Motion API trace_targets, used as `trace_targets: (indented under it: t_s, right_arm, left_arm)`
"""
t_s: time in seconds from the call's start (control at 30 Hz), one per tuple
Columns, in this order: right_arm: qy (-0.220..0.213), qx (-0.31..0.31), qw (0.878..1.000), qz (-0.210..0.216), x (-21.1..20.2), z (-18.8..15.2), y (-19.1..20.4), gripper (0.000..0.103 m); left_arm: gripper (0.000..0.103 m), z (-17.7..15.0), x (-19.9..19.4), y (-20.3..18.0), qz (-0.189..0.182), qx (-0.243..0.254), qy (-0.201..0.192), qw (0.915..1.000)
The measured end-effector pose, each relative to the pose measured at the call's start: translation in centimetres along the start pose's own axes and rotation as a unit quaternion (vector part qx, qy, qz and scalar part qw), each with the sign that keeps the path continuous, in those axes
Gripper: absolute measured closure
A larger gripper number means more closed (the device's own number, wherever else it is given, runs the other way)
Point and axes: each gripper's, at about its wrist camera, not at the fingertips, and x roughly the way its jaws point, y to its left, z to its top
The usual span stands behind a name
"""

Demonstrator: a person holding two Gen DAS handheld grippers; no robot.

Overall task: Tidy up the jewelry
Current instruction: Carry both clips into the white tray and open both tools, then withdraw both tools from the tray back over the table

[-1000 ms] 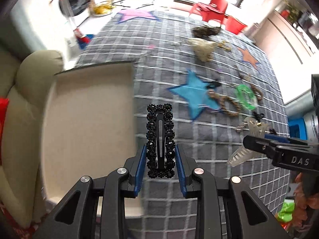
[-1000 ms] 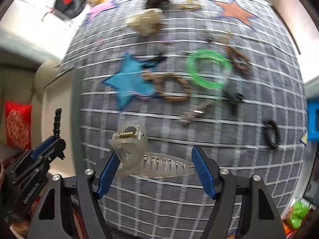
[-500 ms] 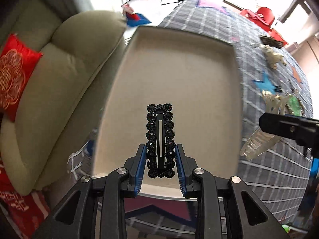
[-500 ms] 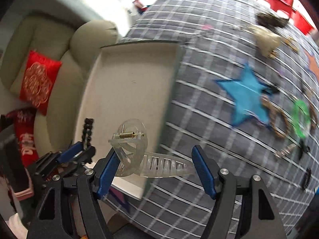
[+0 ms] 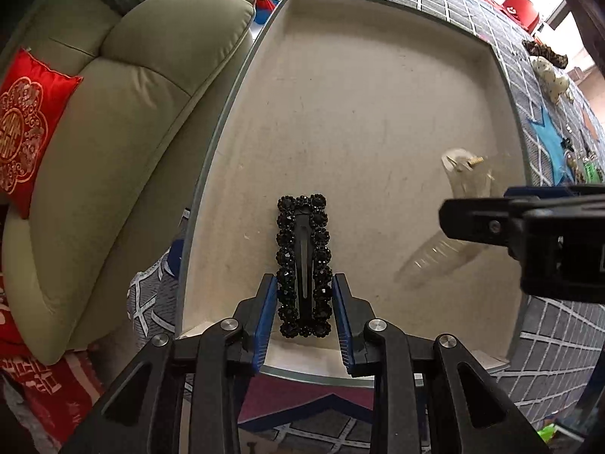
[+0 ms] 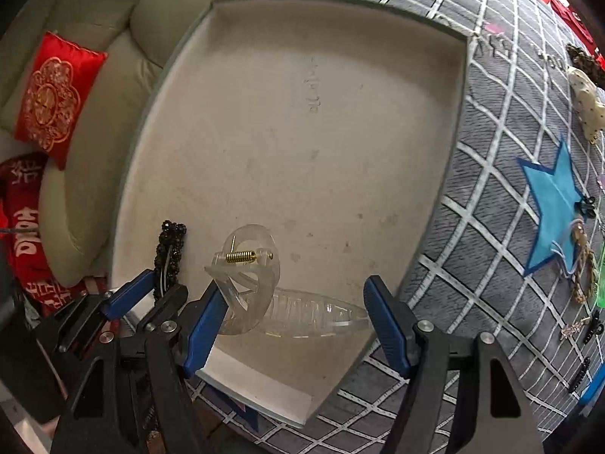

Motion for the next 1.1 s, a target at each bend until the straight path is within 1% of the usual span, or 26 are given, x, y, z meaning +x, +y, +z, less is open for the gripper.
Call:
trace_targets:
  t_s: [0.1,0.17,0.2,0.23,0.27,0.3,0.37,0.47,0.67,0.8,0.87,1.0,1.1]
  right_arm:
    - [0.012,-0.004,1.000,-0.008,0.6,0.4,0.6,0.027]
    - [0.019,0.006,1.000,-0.002,1.1,0.7,0.5,0.027]
    - [0.022,0.008,1.000,0.001,1.2,0.8,0.4,0.027]
    - [0.026,0.011,1.000,0.002,1.4,0.9,0.4,0.027]
    - [0.028,0.012,1.000,0.001,1.7,0.9,0.4,0.027]
    - [0.031,0.012,0.999,0.001,1.9,1.0,0.4,0.026]
    - [0.035,0.014,0.999,0.003,2.2,1.3,0.5,0.026]
    - [0.037,0.024,0.999,0.017,2.4,2.0,0.3,0.024]
    - [0.024,0.045,0.997,0.051,0.6,2.4,-0.7,0.020]
    - [0.007,0.064,0.996,0.068,-1.3,1.3,-3.0,0.020]
    - [0.000,0.078,0.993,0.086,-2.2,0.8,-4.0,0.020]
    - [-0.015,0.098,0.991,0.086,-3.7,-0.6,-5.9,0.020]
    - [-0.027,0.121,0.988,0.092,-4.8,-2.0,-7.8,0.020]
  left_arm:
    - [0.071,0.0,0.2,0.0,-0.001,-0.001,0.002,1.0000]
    - [0.068,0.1,0.2,0.2,-0.001,0.000,0.002,1.0000]
    - [0.062,0.1,0.2,0.4,0.002,-0.001,0.002,1.0000]
    - [0.041,0.1,0.2,0.5,0.007,-0.002,0.002,1.0000]
    - [0.033,0.1,0.1,0.6,0.013,-0.005,-0.004,0.9999]
    - [0.033,0.2,-0.1,0.8,0.018,-0.008,-0.013,0.9997]
    - [0.033,0.2,-0.1,1.2,0.014,-0.009,-0.012,0.9998]
    - [0.033,0.3,-0.2,1.4,0.019,-0.007,-0.012,0.9997]
    - [0.033,0.3,-1.0,1.2,0.027,-0.007,-0.018,0.9995]
    - [0.033,0.1,-2.1,0.4,0.033,-0.003,-0.021,0.9992]
    - [0.033,0.1,-2.6,0.0,0.033,0.002,-0.019,0.9993]
    - [0.033,0.3,-3.3,-1.0,0.032,0.015,-0.014,0.9993]
    - [0.033,0.5,-4.3,-2.2,0.032,0.027,-0.020,0.9989]
